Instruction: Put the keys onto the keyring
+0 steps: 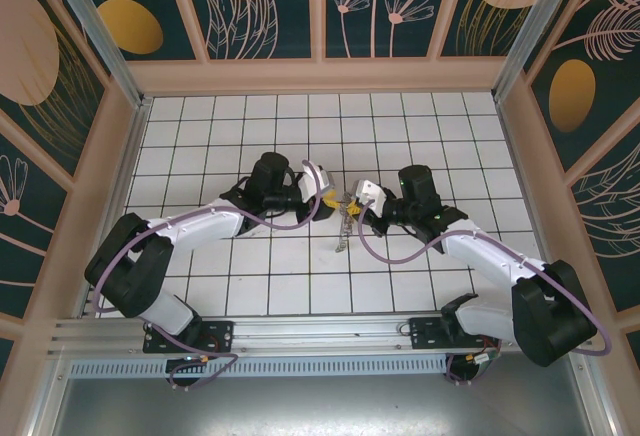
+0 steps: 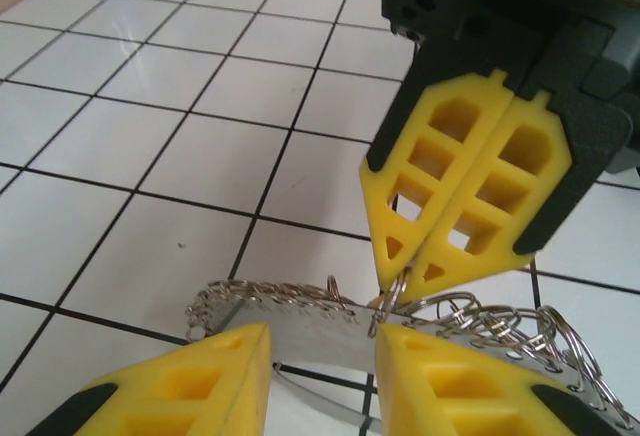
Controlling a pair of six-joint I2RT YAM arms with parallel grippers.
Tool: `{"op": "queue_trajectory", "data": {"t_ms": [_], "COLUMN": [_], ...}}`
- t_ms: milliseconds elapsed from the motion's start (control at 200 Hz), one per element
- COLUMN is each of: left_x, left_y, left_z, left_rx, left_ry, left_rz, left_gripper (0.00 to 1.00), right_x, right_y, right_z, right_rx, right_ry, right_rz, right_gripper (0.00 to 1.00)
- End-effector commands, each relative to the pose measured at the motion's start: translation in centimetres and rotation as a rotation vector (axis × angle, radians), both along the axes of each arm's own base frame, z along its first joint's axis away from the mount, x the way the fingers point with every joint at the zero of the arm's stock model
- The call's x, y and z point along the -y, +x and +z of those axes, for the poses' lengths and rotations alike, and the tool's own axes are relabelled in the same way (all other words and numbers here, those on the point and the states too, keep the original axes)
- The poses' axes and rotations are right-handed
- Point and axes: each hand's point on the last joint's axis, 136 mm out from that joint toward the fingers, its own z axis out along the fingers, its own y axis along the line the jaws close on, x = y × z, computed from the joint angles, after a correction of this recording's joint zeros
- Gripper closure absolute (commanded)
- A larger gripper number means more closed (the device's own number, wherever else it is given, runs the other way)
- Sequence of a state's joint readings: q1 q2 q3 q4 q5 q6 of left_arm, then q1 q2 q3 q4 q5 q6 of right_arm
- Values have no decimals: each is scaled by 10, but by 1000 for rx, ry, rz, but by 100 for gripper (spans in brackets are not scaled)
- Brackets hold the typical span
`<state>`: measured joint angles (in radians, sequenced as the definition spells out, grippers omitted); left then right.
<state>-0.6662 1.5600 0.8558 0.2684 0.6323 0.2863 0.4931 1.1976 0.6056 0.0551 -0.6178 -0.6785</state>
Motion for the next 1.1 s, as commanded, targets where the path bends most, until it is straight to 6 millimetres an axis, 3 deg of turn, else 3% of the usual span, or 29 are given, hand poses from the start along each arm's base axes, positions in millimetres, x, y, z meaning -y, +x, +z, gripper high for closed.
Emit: {"op": "queue_trajectory", "data": {"t_ms": [0,310,340,531,801,1001,1096], "left_x": [7,11,16,18,21,22,24], "left_y": [-6,-7,-3,-2,-1,2,4], "left_z": [-4,-19,-9,-12,-10,-8,1], "left_rx": [3,-18,4,5,8,17,35], "left_ry": [37,101,88,105,95,76,31], "left_rz": [-71,-102,-106,-111,-120,-100,-81], "left_gripper": [69,70,70,71,83,100,100], "right_x": [-6,-7,-7,-8,-11,-9,-6], "right_y": [1,1,1,1,-2,-2,-1], "right_z": [9,7,7,10,16,20,17], "right_rx": [49,42,41,42,44,47,35], "right_ry": [17,13,14,24,59,97,99], "right_rz": [34,39,39,46,65,56,39], "right_gripper": [100,100,100,100,100,100,95]}}
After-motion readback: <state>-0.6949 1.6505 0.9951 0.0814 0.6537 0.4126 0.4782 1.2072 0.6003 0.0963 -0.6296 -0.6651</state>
